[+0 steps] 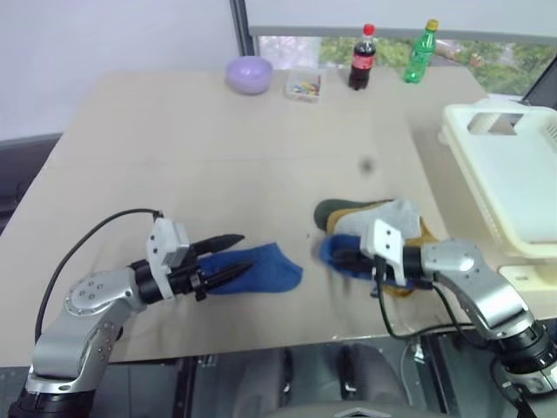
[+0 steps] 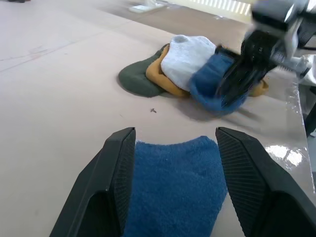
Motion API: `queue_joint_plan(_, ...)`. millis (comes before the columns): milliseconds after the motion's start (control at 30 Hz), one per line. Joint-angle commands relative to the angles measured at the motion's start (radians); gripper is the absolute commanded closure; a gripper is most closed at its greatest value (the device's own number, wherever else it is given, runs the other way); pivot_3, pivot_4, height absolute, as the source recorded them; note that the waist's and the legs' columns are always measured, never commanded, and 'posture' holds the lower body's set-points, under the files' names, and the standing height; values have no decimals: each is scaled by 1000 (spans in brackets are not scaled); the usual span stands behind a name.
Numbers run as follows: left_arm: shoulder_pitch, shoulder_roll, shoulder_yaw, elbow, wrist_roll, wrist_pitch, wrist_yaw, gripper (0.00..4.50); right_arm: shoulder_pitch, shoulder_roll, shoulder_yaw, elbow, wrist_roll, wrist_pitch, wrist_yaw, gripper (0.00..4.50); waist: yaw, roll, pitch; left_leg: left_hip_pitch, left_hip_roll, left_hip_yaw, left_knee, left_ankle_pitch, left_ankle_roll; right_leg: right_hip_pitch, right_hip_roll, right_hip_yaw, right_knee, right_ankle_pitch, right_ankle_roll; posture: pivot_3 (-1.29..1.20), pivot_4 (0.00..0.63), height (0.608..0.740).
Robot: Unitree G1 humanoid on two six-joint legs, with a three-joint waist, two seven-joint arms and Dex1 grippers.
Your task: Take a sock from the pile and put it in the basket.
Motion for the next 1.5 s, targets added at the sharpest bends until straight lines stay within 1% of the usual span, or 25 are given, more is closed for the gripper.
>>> queue_joint_plan(33, 5, -4, 33, -35, -18, 3, 20, 1726, -166, 87, 5, 39, 6, 28, -40, 4417, 2, 0, 0, 0, 0, 0, 0, 0, 0, 0, 0, -1, 0, 0, 0, 0, 150, 740)
queue_joint_plan(100, 12, -8, 43, -30, -16, 4, 35, 1726, -265, 151, 73, 189, -76, -29, -61, 4417, -2, 0, 0, 0, 0, 0, 0, 0, 0, 0, 0, 0, 1, 0, 0, 0, 150, 740)
queue_joint_plan(200, 29, -8, 77, -16, -16, 7, 55, 1726, -403, 282, 148, 489, -171, -174, -83, 4417, -4, 0, 0, 1, 0, 0, 0, 1, -1, 0, 1, 0, 1, 0, 0, 0, 150, 740)
queue_joint_plan(267, 39, -7, 108, -9, -25, 16, 72, 1726, -497, 381, 171, 701, -221, -287, -101, 4417, -4, 0, 0, 1, 0, 0, 0, 3, -5, -1, 1, 0, 2, 0, 0, 0, 150, 740)
queue_joint_plan(367, 64, -6, 153, -10, -25, 34, 98, 1726, -632, 521, 190, 1008, -283, -455, -120, 4417, -3, 1, 0, -1, 0, 0, -1, 4, -6, -2, 1, 0, 3, 0, -1, 0, 150, 740)
queue_joint_plan(433, 73, -7, 172, -12, -18, 53, 130, 1726, -682, 568, 196, 1124, -305, -532, -100, 4417, -3, 1, 0, -1, -1, 0, -1, 4, -7, -2, 1, 0, 2, 0, -1, 0, 150, 740)
queue_joint_plan(500, 78, -5, 183, -16, -3, 75, 167, 1726, -711, 603, 180, 1198, -312, -593, -93, 3850, -2, 1, 0, -2, -2, 0, -2, 4, -7, -2, 0, 0, 0, 0, -1, 0, 150, 740)
queue_joint_plan(533, 78, -8, 191, -20, -6, 95, 191, 1726, -718, 612, 177, 1211, -319, -624, -94, 3810, -2, 1, 0, -2, -2, 0, -2, 4, -7, -2, 0, 0, 0, 0, -1, 0, 150, 740)
queue_joint_plan(600, 56, -12, 194, -20, -25, 157, 251, 1726, -701, 609, 143, 1148, -286, -605, -74, 3007, -3, 1, 0, -1, -2, -1, -2, 4, -7, -2, 0, -1, -1, 0, 0, 0, 150, 740)
queue_joint_plan(700, -26, -27, 168, 7, -38, 228, 326, 1726, -653, 559, 109, 1011, -263, -522, -45, 3007, 2, 1, 1, -2, -2, -3, -2, 4, -8, -2, 0, -2, 0, 0, 0, 0, 150, 740)
queue_joint_plan(833, -162, -41, 95, 98, 3, 280, 380, 1726, -567, 477, 84, 806, -286, -372, -78, 3007, -1, 1, 0, -1, -3, -5, -2, 6, -10, -1, -1, -3, 4, 0, -1, 0, 150, 740)
queue_joint_plan(900, -234, -42, 47, 173, 44, 295, 400, 1726, -520, 434, 72, 709, -315, -261, -123, 3007, -1, 1, 0, 0, -3, -5, -2, 6, -11, -1, -1, -3, 5, 0, -1, 0, 150, 740)
queue_joint_plan(1000, -326, -47, -47, 291, 122, 280, 388, 1726, -429, 358, 59, 574, -346, -100, -158, 3007, 0, 1, 0, 0, -3, -5, -2, 6, -11, -2, 0, -3, 7, 0, -1, 0, 150, 740)
queue_joint_plan(1067, -366, -59, -88, 346, 154, 261, 372, 1726, -387, 330, 56, 512, -350, -25, -173, 3007, -2, 1, 0, -1, -4, -4, -2, 6, -11, -2, 0, -2, 7, 0, -1, 0, 150, 740)
queue_joint_plan(1200, -405, -86, -152, 422, 206, 223, 335, 1726, -353, 323, 53, 458, -324, 106, -182, 3007, -6, 0, 0, -1, -3, -2, -2, 6, -11, -3, 1, 0, 7, 0, -1, 0, 150, 740)
queue_joint_plan(1233, -407, -92, -161, 431, 213, 218, 326, 2250, -354, 325, 62, 467, -327, 111, -184, 2944, -5, 0, 0, 0, -3, -2, -2, 6, -11, -3, 1, -1, 7, 0, -1, 0, 150, 740)
queue_joint_plan(1300, -408, -109, -164, 440, 219, 206, 322, 2914, -360, 336, 70, 492, -331, 111, -195, 3477, -3, 0, 0, 0, -3, -2, -2, 6, -10, -3, 1, -1, 8, 0, -1, 0, 150, 740)
queue_joint_plan(1333, -409, -120, -157, 441, 216, 200, 323, 3404, -365, 341, 73, 501, -333, 109, -198, 3766, -2, 0, 0, 0, -3, -2, -2, 6, -10, -3, 0, 0, 8, 0, -1, 0, 150, 740)
queue_joint_plan(1367, -410, -129, -150, 441, 213, 196, 325, 3902, -369, 342, 76, 505, -334, 105, -197, 4260, -1, 0, 0, 1, -3, -2, -2, 6, -10, -3, 0, 0, 8, 0, -1, 0, 150, 740)
queue_joint_plan(1400, -408, -136, -140, 439, 207, 194, 325, 4345, -372, 346, 75, 507, -333, 101, -198, 4500, -2, 0, 0, 0, -3, -2, -2, 6, -10, -3, 0, 0, 9, 0, -1, 0, 150, 740)
queue_joint_plan(1433, -405, -146, -122, 432, 195, 188, 326, 4436, -375, 347, 73, 505, -330, 98, -196, 4500, -1, 0, 0, 0, -3, -2, -1, 6, -10, -3, 0, 0, 9, 0, -1, 0, 150, 740)
queue_joint_plan(1500, -400, -159, -97, 421, 179, 180, 326, 4436, -378, 349, 70, 502, -324, 97, -194, 4500, -1, 0, 0, 0, -3, -3, -1, 6, -10, -3, 0, 0, 9, 0, -1, 0, 150, 740)
